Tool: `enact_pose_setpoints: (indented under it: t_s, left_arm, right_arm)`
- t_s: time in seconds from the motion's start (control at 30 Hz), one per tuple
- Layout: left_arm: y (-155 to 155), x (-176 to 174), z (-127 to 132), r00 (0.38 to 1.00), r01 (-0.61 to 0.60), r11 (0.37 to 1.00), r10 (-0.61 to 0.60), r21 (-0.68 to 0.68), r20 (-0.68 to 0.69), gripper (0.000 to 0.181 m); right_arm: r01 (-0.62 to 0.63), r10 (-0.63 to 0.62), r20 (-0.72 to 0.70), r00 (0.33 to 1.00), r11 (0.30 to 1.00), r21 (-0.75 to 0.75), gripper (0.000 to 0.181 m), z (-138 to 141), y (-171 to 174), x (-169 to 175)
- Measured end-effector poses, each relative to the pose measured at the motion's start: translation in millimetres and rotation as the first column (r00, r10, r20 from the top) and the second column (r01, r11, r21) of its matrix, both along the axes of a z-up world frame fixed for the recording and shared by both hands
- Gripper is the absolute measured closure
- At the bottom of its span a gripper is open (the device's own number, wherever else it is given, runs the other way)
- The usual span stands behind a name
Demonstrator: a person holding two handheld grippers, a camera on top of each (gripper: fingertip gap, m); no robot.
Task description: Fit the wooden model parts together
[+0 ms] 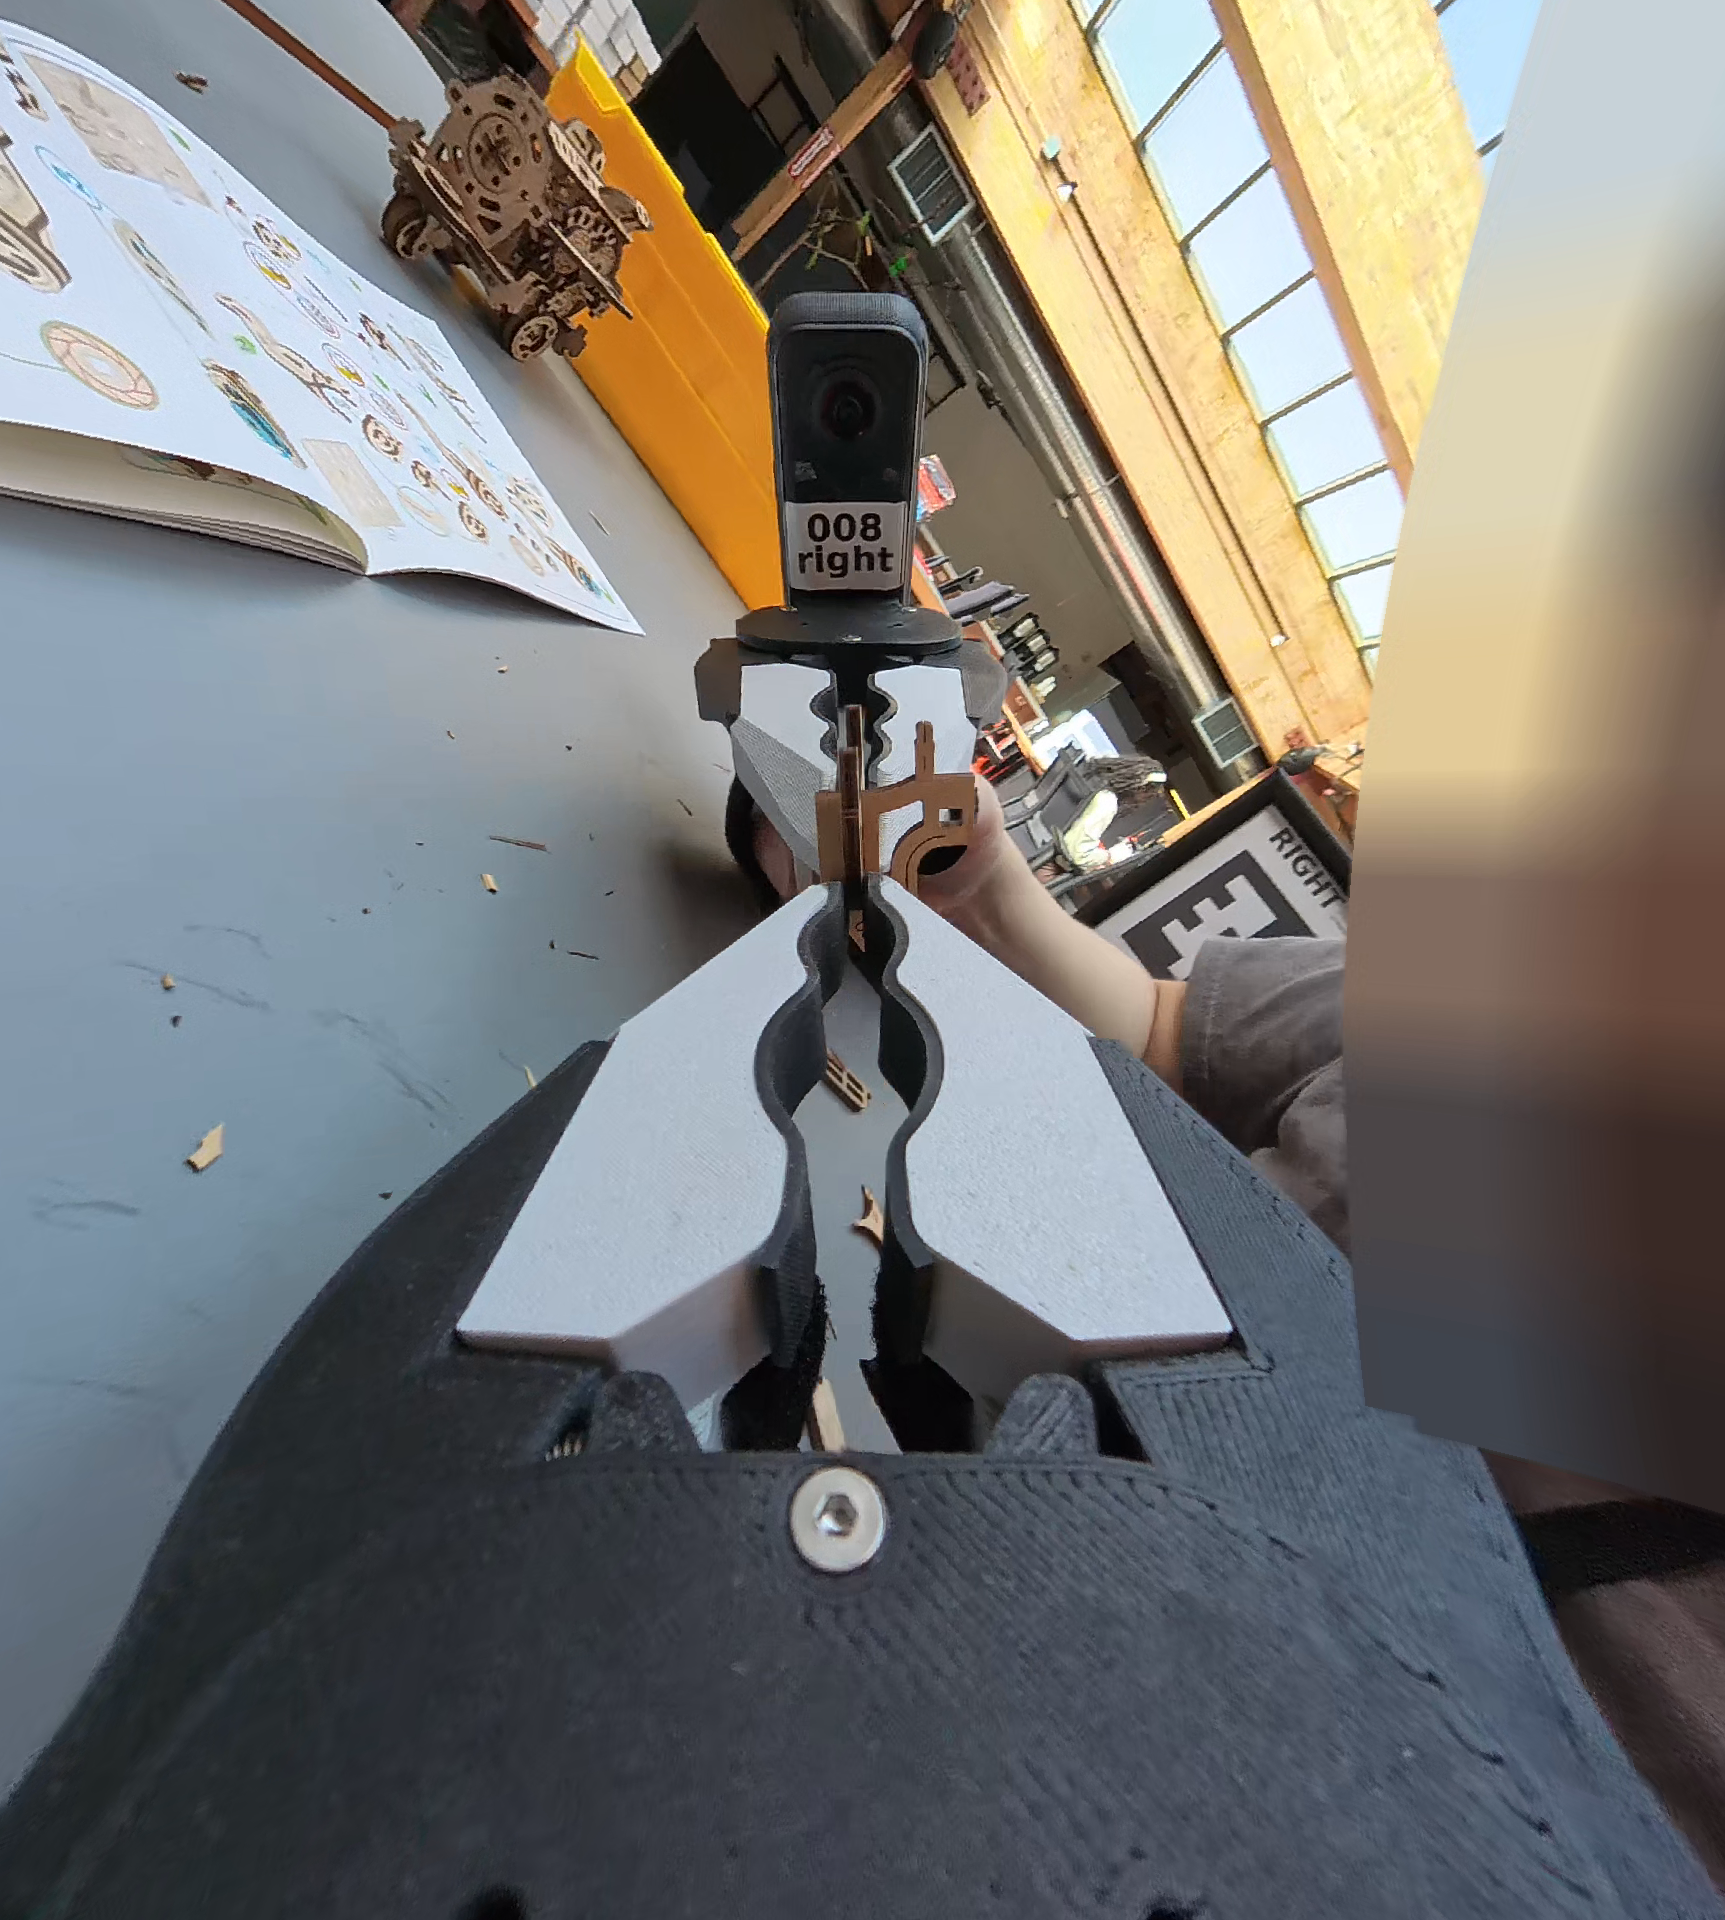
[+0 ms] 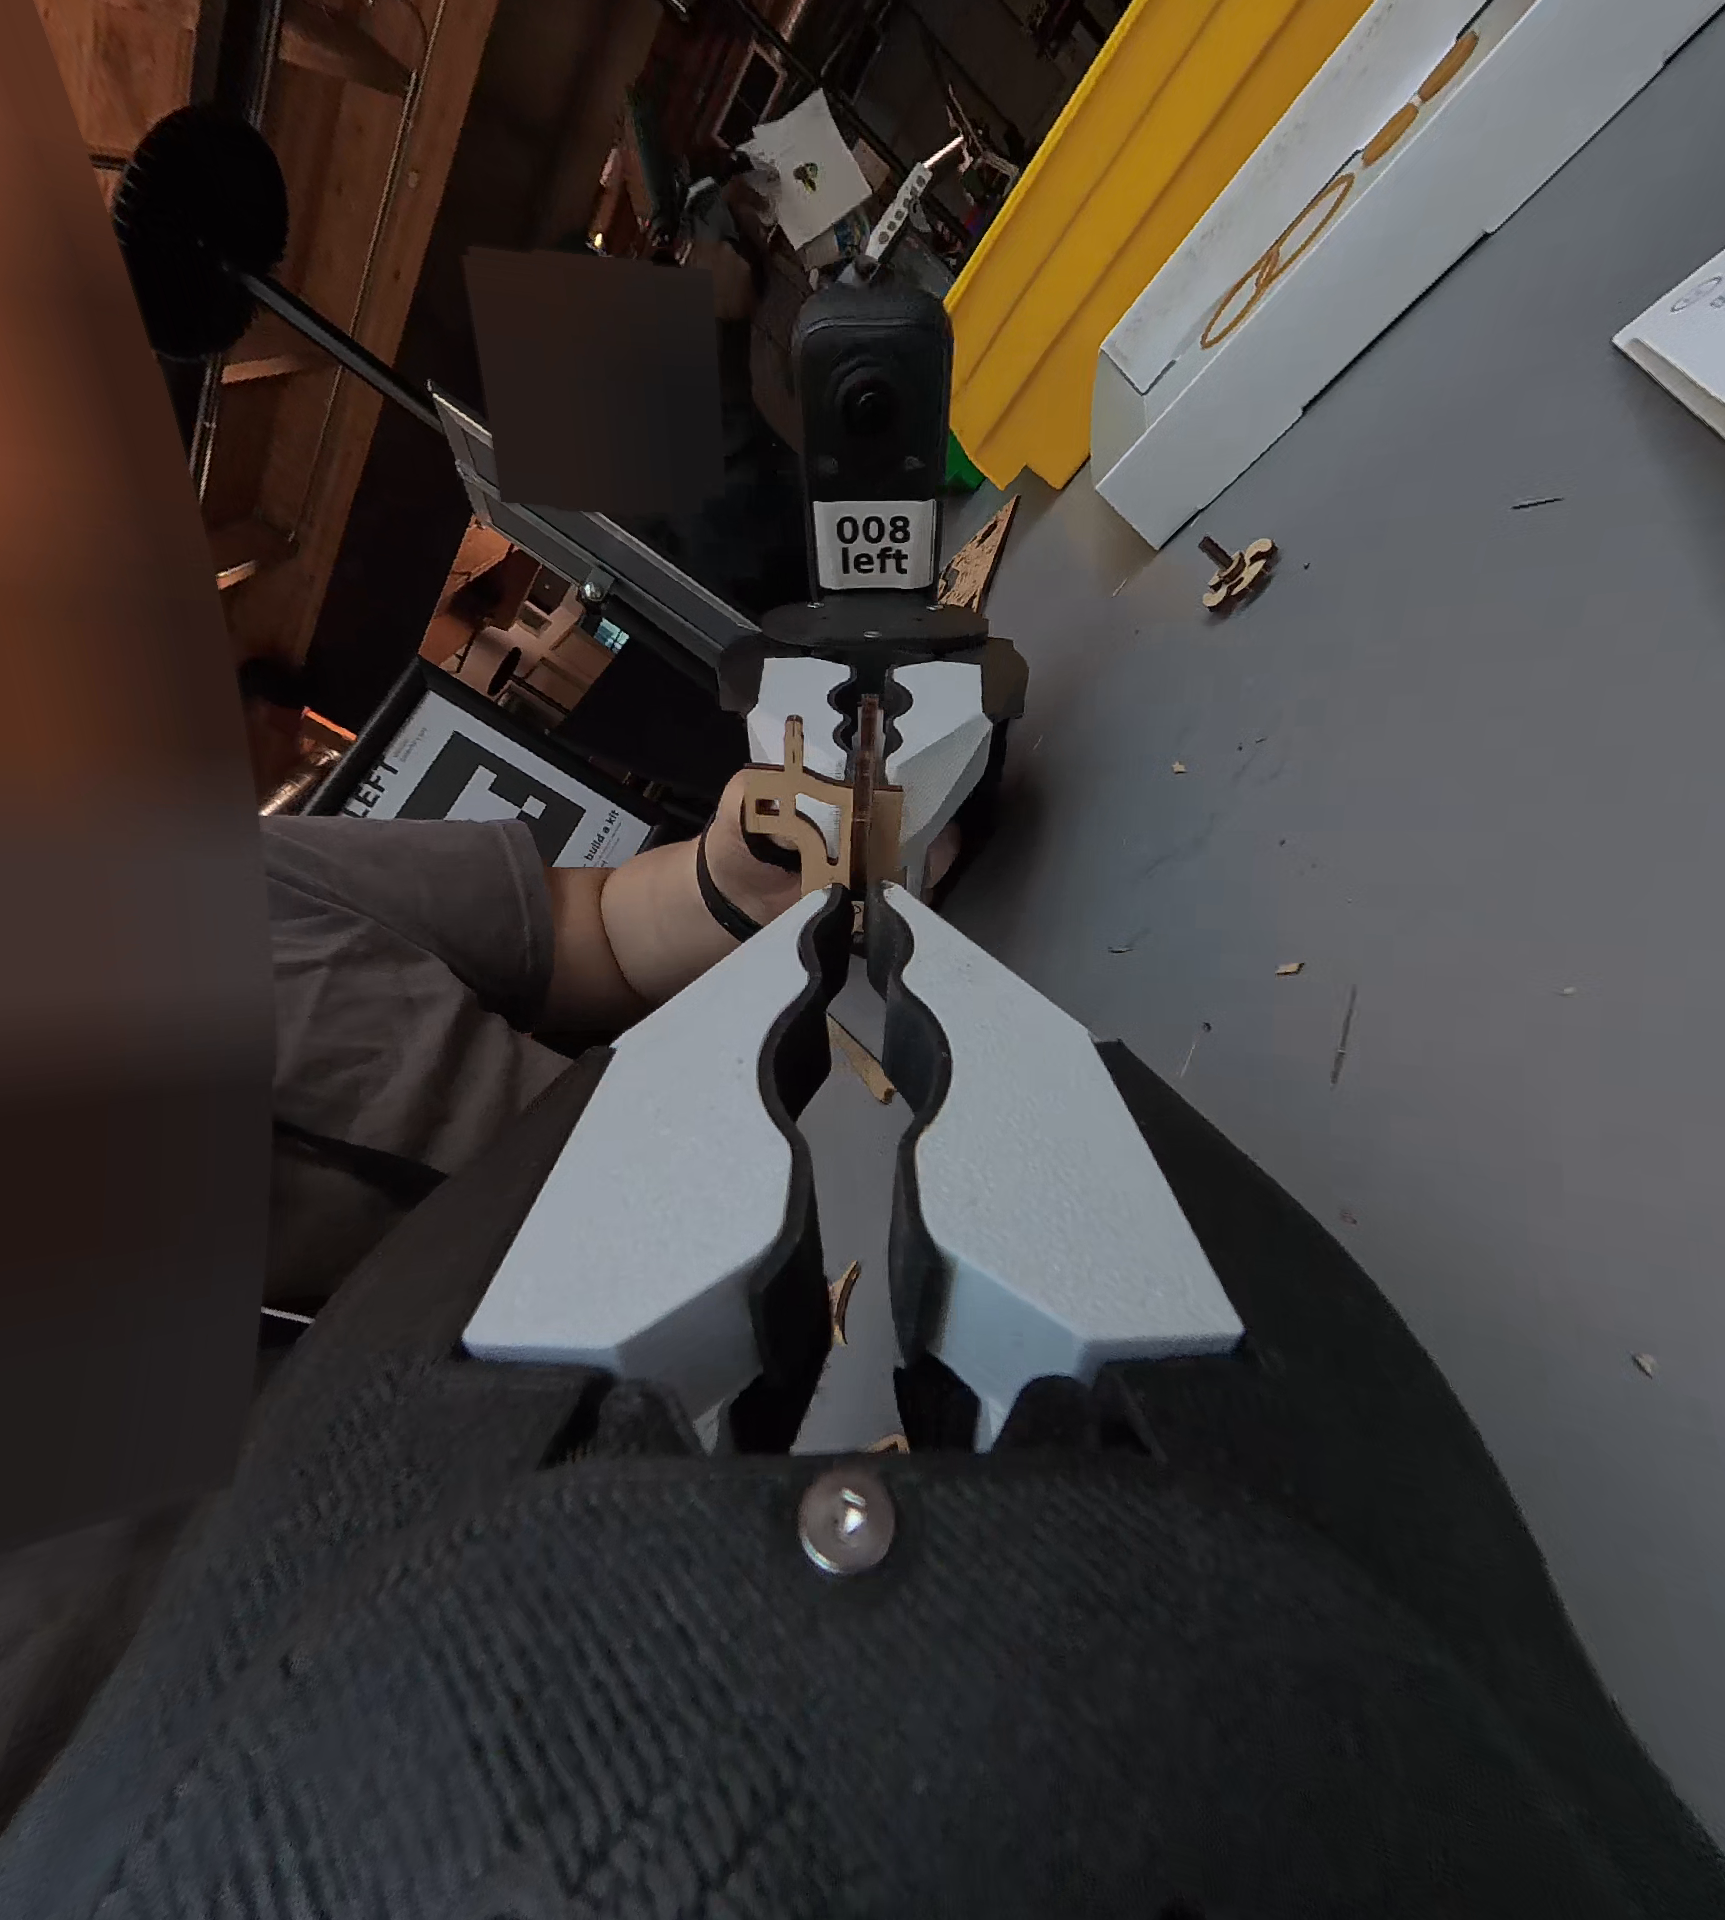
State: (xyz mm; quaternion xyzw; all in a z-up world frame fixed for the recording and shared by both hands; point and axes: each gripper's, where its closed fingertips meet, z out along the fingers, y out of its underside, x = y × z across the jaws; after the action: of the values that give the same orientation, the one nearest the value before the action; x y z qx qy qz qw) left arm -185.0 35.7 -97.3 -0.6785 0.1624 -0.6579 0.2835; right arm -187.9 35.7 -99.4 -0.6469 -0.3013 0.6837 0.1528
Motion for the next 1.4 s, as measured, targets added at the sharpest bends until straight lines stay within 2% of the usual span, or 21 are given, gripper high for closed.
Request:
enact_pose_setpoints:
  t_s: [0.07,0.1,0.17,0.27,0.33,0.4,0.63,0.73,0.77,0.87,1.03,1.2,1.4]
  left_arm:
    - [2,-3,6,0.998,-0.001,1.000,0.002,-0.024,0.057,0.181]
    - [5,-8,8,0.996,-0.014,0.999,0.018,-0.041,0.082,0.181]
    - [9,-15,10,0.991,-0.024,0.996,0.035,-0.084,0.128,0.181]
    - [5,-13,9,0.992,0.013,0.994,0.001,-0.104,0.128,0.181]
    - [-1,-7,7,0.993,0.054,0.993,-0.041,-0.109,0.114,0.181]
    - [-4,-5,5,0.993,0.074,0.991,-0.063,-0.108,0.103,0.181]
    - [-6,-3,5,0.992,0.092,0.991,-0.083,-0.099,0.095,0.181]
    - [-6,-3,5,0.992,0.092,0.991,-0.082,-0.096,0.098,0.181]
    - [-8,-2,5,0.991,0.106,0.989,-0.096,-0.100,0.097,0.181]
    - [-18,4,-2,0.984,0.172,0.978,-0.166,-0.121,0.060,0.181]
    - [-25,6,-9,0.974,0.226,0.956,-0.224,-0.187,0.035,0.181]
    - [-47,13,-21,0.932,0.349,0.887,-0.363,-0.303,0.011,0.181]
    - [-71,20,-27,0.861,0.459,0.817,-0.507,-0.348,-0.054,0.181]
  right_arm:
    - [0.000,-0.002,0.017,1.000,0.993,0.121,0.181,2,1,3]
    - [0.039,-0.046,0.027,0.999,0.977,0.208,0.181,1,6,5]
    - [0.105,-0.097,-0.040,0.994,0.928,0.358,0.181,15,10,8]
    - [0.106,-0.122,-0.015,0.992,0.783,0.613,0.181,13,5,6]
    - [0.059,-0.103,0.022,0.994,0.717,0.694,0.181,7,-3,0]
    - [0.039,-0.092,0.037,0.995,0.706,0.707,0.181,3,-7,-1]
    - [0.058,-0.086,0.011,0.996,0.757,0.651,0.181,7,-3,2]
    - [0.050,-0.069,0.004,0.998,0.763,0.644,0.171,9,-5,3]
    - [0.058,-0.083,0.007,0.997,0.754,0.654,0.160,10,-2,3]
    - [0.010,-0.112,0.085,0.990,0.661,0.751,0.150,2,4,10]
    - [-0.063,-0.093,0.112,0.989,0.419,0.906,0.146,7,-7,19]
    - [-0.133,-0.023,0.151,0.988,0.354,0.926,0.137,11,-28,21]
    - [-0.335,0.054,0.331,0.942,0.197,0.922,0.148,5,-61,23]
